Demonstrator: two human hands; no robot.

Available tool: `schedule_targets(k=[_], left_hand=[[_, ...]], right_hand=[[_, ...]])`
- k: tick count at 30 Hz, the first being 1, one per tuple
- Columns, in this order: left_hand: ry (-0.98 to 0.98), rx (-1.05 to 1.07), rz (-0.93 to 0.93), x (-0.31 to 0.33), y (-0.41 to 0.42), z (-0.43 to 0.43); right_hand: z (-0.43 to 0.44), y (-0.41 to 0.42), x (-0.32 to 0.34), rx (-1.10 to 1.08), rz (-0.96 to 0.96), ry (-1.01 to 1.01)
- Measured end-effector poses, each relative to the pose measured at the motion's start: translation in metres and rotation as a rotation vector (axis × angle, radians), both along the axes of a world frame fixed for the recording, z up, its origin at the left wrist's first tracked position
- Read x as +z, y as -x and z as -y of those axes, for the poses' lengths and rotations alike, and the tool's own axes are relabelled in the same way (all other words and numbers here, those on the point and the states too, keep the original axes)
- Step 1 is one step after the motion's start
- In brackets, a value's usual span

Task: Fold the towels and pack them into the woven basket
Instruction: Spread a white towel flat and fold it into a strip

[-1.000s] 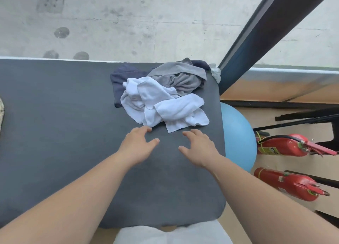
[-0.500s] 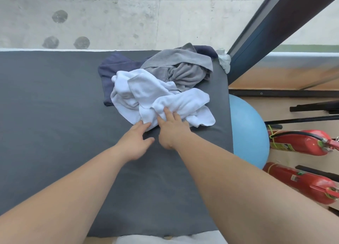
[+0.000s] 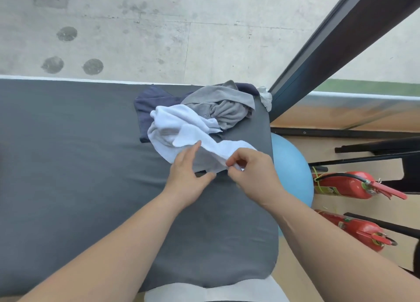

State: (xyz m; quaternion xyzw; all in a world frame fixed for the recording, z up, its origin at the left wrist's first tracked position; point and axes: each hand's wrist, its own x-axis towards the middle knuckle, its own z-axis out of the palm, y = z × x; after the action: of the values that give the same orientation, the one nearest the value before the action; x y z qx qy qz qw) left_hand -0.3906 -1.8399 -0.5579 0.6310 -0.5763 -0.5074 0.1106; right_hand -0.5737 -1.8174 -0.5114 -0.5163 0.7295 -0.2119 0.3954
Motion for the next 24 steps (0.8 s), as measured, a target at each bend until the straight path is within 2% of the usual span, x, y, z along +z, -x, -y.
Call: schedule_targets(k=[5, 9, 14, 20, 22, 24], left_hand=[[0.242, -0.22, 0.04, 0.056, 0.002, -0.002], [0.215, -0.196, -0.127, 0.1, -0.007, -0.015], [0.266, -0.253, -0.203, 0.147, -0.025, -0.045], [0.317, -0.251, -0.41, 0.21, -0.038, -0.088], [0.363, -0.249, -0.41, 0.232, -0.04, -0.101], [0.417, -0.216, -0.404, 0.249, -0.042, -0.115]], right_hand=[[-0.023, -0.012, 0.065, 0.099, 0.061, 0.125], [-0.05, -0.018, 0.1, 0.069, 0.039, 0.209], [-0.1, -0.022, 0.118, -0.063, -0.023, 0.196], [-0.159, -0.038, 0.135, 0.008, -0.016, 0.283], [-0.173, -0.042, 0.141, -0.046, 0.037, 0.292], [-0.186, -0.048, 0.149, -0.025, 0.178, 0.277]])
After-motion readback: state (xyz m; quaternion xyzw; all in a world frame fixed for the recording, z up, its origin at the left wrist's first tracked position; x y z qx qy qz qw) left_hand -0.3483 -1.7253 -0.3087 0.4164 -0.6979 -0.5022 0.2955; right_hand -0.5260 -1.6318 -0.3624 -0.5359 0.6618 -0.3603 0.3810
